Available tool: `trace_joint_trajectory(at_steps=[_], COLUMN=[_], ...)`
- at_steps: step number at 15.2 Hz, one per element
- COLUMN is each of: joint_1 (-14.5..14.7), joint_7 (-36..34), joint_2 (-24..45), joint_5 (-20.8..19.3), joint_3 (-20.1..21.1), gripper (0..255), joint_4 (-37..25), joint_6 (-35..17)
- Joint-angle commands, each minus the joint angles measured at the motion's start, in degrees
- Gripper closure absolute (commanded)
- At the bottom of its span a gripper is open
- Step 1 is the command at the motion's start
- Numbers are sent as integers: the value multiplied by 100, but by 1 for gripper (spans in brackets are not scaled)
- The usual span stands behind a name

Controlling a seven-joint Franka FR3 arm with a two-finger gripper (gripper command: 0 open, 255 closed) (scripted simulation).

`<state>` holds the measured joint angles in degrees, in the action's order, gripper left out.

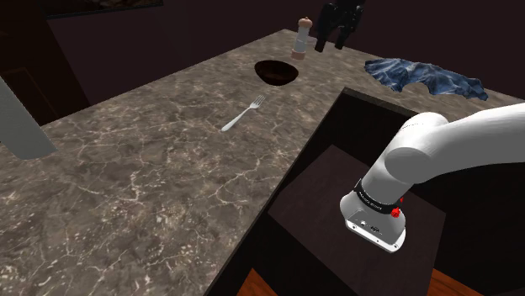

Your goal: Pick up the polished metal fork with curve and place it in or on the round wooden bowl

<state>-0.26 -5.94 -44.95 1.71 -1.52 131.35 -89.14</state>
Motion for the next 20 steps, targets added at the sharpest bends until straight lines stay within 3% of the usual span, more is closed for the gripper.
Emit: trace_joint_trajectory(at_steps=[1, 6, 12, 16, 20], joint_1=[0, -370, -866, -1278, -1749], joint_7=[0, -1936, -4247, -5820, -7462], joint_2=[0, 219, 996, 1763, 2674], joint_5=[0, 427, 752, 737, 457], joint_3=[0, 864, 1892, 2537, 3119], gripper=[0, 0, 0, 0, 0], joint_4=[0, 505, 645, 489, 178], joint_6=[0, -802, -1791, -2411, -2948])
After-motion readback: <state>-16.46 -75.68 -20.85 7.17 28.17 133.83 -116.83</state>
